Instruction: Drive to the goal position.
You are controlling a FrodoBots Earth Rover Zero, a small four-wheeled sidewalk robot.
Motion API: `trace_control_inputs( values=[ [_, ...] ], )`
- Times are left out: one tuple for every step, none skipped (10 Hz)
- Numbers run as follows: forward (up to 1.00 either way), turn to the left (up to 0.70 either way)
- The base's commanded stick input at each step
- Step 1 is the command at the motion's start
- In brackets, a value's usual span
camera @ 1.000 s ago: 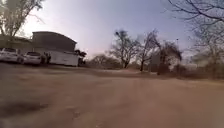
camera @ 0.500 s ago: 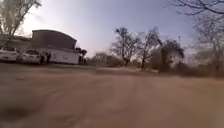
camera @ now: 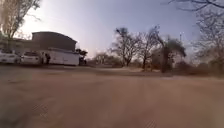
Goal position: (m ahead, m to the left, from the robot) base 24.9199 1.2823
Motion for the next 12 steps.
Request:
trace_control_inputs(
  values=[
    [0.70,0.00],
    [0.70,0.00],
    [0.70,0.00],
    [0.70,0.00],
    [0.70,0.00],
    [0.70,0.00],
    [0.70,0.00],
    [0.70,0.00],
    [0.70,0.00],
    [0.70,0.00],
    [0.70,0.00],
    [0.70,0.00]
  ],
)
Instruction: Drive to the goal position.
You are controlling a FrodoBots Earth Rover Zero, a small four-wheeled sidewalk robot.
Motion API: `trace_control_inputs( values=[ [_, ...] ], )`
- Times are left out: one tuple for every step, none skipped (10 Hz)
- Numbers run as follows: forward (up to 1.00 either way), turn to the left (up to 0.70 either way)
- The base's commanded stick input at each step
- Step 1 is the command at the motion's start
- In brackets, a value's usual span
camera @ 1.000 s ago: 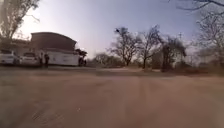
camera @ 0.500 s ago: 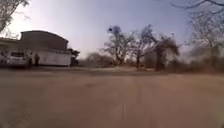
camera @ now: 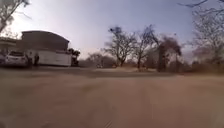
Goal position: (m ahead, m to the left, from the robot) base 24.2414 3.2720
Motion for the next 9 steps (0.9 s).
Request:
trace_control_inputs(
  values=[
    [0.70,0.00],
    [0.70,0.00],
    [0.70,0.00],
    [0.70,0.00],
    [0.70,0.00],
    [0.70,0.00],
    [0.70,0.00],
    [0.70,0.00],
    [0.70,0.00]
  ],
)
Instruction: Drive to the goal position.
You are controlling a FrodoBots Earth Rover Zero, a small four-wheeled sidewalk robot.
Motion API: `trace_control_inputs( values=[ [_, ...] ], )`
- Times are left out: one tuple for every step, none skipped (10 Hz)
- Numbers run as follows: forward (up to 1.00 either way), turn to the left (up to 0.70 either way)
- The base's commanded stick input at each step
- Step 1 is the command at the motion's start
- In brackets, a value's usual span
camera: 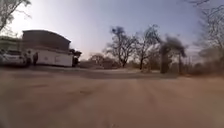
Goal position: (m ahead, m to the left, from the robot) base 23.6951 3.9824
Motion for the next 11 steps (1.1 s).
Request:
trace_control_inputs(
  values=[
    [0.70,0.00],
    [0.70,0.00],
    [0.70,0.00],
    [0.70,0.00],
    [0.70,0.00],
    [0.70,-0.35],
    [0.70,-0.35],
    [0.70,-0.28],
    [0.70,-0.12],
    [0.70,0.00],
    [0.70,0.00]
  ],
)
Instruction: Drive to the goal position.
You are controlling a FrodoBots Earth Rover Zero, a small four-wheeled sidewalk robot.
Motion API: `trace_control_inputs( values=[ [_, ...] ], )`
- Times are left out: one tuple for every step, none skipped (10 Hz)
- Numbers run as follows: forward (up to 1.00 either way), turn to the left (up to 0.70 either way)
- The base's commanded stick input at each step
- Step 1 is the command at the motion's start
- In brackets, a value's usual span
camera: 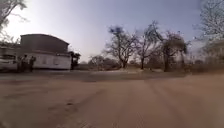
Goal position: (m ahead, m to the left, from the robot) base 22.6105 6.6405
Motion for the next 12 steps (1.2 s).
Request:
trace_control_inputs(
  values=[
    [0.70,0.00],
    [0.70,0.00],
    [0.70,0.00],
    [0.70,0.00],
    [0.70,0.00],
    [0.70,0.00],
    [0.70,0.00],
    [0.70,0.00],
    [0.70,0.00],
    [0.70,0.00],
    [0.70,0.00],
    [0.70,0.00]
  ],
)
